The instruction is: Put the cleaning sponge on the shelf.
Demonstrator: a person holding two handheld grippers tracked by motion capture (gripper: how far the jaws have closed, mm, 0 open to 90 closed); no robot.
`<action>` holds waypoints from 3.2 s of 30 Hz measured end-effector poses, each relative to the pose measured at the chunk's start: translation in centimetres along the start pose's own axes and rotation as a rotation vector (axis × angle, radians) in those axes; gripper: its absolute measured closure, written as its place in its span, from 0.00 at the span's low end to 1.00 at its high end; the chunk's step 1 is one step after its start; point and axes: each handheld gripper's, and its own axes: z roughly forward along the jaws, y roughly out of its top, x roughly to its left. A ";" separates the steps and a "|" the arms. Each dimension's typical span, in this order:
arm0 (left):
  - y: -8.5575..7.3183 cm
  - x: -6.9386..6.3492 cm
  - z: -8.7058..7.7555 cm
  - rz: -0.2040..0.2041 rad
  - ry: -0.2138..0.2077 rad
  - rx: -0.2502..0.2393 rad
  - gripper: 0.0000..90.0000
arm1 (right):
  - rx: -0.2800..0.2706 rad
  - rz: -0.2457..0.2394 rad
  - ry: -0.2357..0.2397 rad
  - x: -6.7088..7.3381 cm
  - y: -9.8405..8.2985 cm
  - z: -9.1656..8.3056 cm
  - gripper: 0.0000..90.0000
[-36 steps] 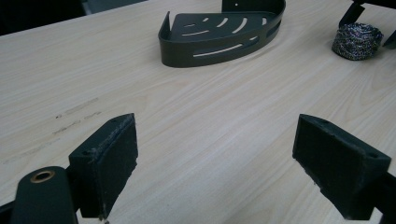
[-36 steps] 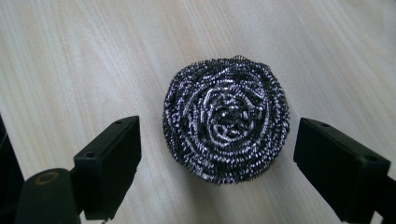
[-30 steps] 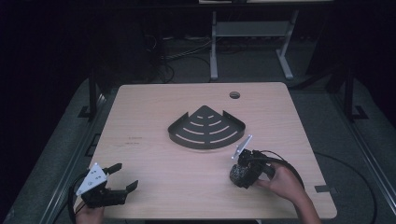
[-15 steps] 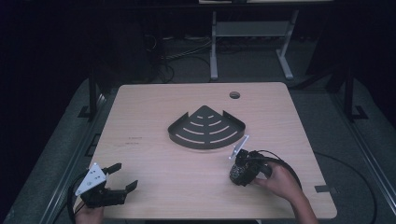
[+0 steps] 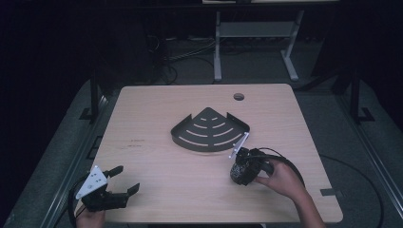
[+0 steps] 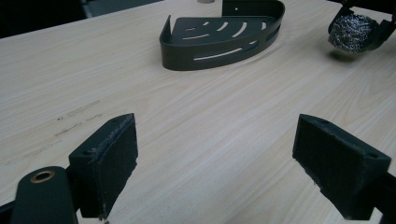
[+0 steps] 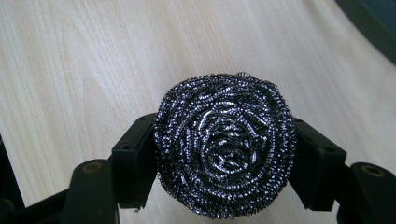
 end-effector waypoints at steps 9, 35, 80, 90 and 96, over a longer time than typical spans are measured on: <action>-0.1 0.1 0.0 0.002 0.003 0.001 0.15 | 0.001 -0.010 0.012 -0.4 0.9 -0.3 0.36; 0.0 0.0 0.1 0.004 -0.006 0.001 0.15 | -0.009 -0.024 0.040 -1.5 3.5 -0.8 0.36; 0.0 0.2 -0.1 -0.008 -0.008 -0.010 0.15 | -0.023 -0.028 0.059 -4.8 9.1 -1.7 0.36; 0.1 0.2 -0.2 -0.006 -0.003 -0.012 0.15 | -0.007 -0.025 0.067 -5.4 10.2 -1.1 0.36; 0.0 0.3 -0.2 -0.003 -0.005 -0.008 0.15 | -0.008 -0.023 0.066 -5.8 10.8 -1.1 0.36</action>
